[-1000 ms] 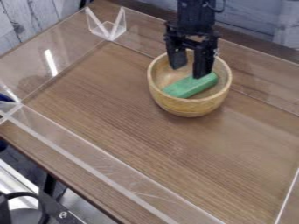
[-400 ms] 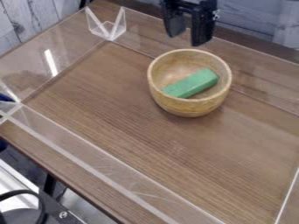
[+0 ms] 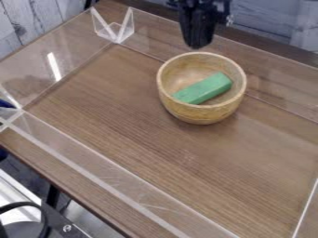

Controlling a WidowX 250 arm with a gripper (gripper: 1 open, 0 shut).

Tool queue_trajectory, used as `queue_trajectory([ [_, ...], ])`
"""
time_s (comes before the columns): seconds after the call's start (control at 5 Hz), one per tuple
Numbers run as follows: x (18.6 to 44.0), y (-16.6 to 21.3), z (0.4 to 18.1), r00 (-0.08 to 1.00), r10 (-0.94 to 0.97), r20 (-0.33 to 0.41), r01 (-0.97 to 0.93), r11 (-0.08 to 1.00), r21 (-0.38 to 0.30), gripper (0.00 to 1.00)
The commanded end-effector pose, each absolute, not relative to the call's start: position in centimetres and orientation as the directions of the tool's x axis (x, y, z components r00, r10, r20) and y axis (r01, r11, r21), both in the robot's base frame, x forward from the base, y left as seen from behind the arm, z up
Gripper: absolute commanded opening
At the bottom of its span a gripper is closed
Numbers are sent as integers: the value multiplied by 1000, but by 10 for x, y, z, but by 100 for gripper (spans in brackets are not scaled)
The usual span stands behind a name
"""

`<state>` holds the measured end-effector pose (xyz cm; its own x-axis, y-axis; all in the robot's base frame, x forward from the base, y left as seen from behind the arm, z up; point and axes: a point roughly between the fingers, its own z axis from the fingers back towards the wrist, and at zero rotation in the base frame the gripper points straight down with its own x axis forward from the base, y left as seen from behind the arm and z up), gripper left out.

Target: Put the green block in the brown bowl

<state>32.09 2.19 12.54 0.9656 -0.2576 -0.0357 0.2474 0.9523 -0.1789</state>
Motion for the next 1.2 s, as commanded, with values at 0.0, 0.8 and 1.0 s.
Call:
queue_trajectory([
  [0.0, 323, 24, 123, 964, -263, -30, 256, 954, -156, 0],
  [0.8, 326, 29, 79, 960, -261, -97, 244, 957, -158, 0],
  [1.0, 327, 31, 73, 960, -259, -103, 241, 957, -160, 0],
])
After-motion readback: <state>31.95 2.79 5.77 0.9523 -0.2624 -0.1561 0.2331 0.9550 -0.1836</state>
